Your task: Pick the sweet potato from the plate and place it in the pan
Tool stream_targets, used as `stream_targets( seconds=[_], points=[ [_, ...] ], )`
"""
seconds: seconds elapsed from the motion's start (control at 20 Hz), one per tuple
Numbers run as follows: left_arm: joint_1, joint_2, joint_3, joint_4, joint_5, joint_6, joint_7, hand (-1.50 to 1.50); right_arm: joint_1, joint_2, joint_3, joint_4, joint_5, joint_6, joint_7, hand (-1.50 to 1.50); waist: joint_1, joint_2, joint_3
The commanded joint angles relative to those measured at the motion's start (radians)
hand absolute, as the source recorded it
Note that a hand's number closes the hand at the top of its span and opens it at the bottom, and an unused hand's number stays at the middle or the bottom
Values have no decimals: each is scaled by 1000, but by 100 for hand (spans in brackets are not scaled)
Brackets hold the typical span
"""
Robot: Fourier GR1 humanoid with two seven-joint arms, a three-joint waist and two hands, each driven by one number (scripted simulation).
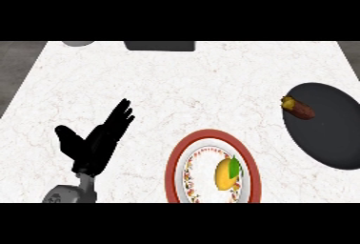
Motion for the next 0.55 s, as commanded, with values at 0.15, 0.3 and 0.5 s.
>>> stream_targets(
  seconds=[0.15, 0.3, 0.5],
  points=[
    [28, 30, 14, -60, 3, -8, 32, 0, 96, -58, -5, 2, 5, 158, -117, -150, -1, -5, 1],
    [12, 4, 20, -3, -5, 1, 5, 0, 103, -42, 3, -6, 15, 157, -120, -150, -7, -4, 0],
    [-21, 10, 29, 11, 9, -22, 16, 0, 111, -44, 1, -29, 12, 179, -128, -150, -11, -4, 0]
  ],
)
